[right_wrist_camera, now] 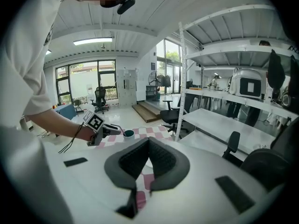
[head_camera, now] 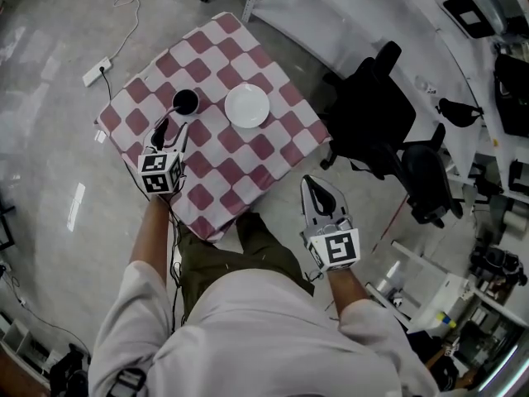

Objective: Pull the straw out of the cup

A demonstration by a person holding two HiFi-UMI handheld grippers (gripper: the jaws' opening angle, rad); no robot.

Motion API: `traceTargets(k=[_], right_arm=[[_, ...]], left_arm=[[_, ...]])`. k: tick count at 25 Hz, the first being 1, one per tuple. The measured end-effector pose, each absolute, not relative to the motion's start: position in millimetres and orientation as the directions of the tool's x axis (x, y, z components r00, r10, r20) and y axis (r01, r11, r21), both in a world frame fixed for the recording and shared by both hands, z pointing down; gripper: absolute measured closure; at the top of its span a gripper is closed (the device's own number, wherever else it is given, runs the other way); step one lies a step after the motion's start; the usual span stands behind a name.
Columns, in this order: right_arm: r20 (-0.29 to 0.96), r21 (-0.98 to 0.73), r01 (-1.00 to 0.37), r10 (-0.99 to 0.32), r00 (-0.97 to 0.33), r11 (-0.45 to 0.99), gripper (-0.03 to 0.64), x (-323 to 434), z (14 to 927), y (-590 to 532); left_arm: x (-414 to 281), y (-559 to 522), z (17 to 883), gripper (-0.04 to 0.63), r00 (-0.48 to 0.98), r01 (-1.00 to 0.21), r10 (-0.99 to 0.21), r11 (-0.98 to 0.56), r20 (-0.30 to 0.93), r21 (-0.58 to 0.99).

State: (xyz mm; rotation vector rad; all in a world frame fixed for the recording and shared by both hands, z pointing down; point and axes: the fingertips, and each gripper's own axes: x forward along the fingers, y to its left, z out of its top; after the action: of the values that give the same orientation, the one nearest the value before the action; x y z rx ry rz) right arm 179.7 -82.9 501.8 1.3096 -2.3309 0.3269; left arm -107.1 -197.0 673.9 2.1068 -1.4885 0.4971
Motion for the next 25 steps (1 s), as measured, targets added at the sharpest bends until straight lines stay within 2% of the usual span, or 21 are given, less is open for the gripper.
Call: traceTargets(k=[16,25], right_arm=[[0.519,-0.023,-0.863,-0.731,-0.442,0.505,0.614,196.0,525.5,-95.1],[0.536,-0.026,-0.863,-0.722,-0.438,0.504,0.614,199.4,534.1,-101.1]], left_arm=[[-110.6,-229.3,702.1,0.388,0.267,-0.964,-0.762,-0.223,0.590,0.147],[-123.6,-238.1,710.2,0.492,0.204,-0.979,-0.794,-0.172,0.573,0.110]])
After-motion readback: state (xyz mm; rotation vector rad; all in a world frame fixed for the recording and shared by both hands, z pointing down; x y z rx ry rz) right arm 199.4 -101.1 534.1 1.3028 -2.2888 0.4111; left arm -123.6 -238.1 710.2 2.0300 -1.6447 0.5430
